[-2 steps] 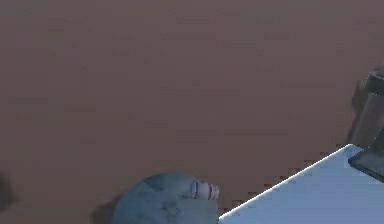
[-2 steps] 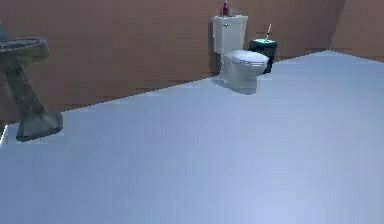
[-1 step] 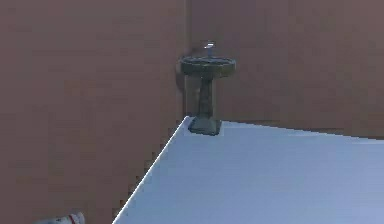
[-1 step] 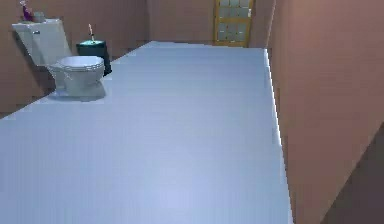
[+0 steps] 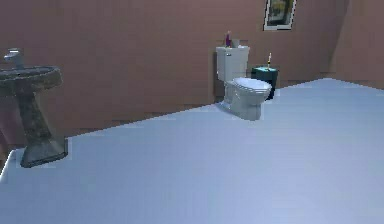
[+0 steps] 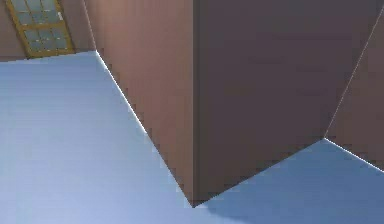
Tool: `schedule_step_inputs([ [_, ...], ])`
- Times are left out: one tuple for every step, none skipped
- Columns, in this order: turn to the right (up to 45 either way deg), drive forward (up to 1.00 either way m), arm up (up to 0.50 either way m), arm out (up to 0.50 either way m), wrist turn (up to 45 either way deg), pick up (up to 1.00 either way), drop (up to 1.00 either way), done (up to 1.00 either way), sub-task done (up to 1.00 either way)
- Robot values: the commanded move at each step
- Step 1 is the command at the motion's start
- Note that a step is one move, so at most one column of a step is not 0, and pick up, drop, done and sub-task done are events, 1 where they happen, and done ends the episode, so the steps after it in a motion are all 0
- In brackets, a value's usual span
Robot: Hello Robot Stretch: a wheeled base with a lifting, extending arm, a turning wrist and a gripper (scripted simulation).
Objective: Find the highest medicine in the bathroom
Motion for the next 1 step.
schedule_step_inputs([
  [33.0, 0.0, 0.0, 0.0, 0.0, 0.0, 0.0, 0.0, 0.0],
])
